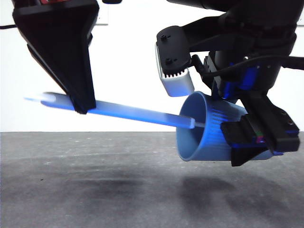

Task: Pick up the cup brush,pick up the cup,insert the brush into the cup,clean the cup,put the cup brush back,put the cup back to the fixed position on the table

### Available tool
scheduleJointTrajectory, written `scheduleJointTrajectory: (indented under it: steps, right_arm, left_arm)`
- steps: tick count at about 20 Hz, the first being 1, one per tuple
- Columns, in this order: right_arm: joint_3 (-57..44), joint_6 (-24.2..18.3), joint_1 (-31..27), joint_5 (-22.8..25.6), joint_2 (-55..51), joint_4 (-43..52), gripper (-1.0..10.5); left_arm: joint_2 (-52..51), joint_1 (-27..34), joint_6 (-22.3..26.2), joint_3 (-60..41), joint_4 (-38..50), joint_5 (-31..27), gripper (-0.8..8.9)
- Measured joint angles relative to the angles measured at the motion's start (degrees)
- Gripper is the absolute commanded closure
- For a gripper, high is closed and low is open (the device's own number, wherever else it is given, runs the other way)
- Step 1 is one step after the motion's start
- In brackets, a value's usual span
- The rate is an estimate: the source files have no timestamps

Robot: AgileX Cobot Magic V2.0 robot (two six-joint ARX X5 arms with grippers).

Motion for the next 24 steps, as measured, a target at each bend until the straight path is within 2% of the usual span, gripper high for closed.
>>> scheduleJointTrajectory:
  steps: [6, 11, 16, 20, 24]
  right_arm:
    - [0.00, 0.20, 0.26, 0.57, 0.00, -0.17, 9.6]
    - [0.04, 2.25, -0.92, 2.86, 0.00, -0.13, 9.6]
    - [0.09, 7.21, -5.03, 3.43, -0.50, -1.53, 9.6]
    - [0.09, 11.74, -7.37, 3.41, -3.96, -1.86, 9.6]
    - [0.09, 20.13, -10.10, 3.17, -10.10, -1.42, 9.6]
  left_arm:
    - [0.76, -0.22, -0.28, 0.00, -0.13, -1.68, 8.21]
    - [-0.20, 0.94, -0.07, 0.00, -6.27, -5.92, 8.21]
    - [-6.38, 4.37, -0.07, 0.00, -10.69, -8.85, 8.21]
    - [-10.84, 9.97, -0.44, 0.00, -12.17, -9.49, 8.21]
    - [-14.67, 16.87, -4.26, 0.00, -10.05, -9.44, 8.21]
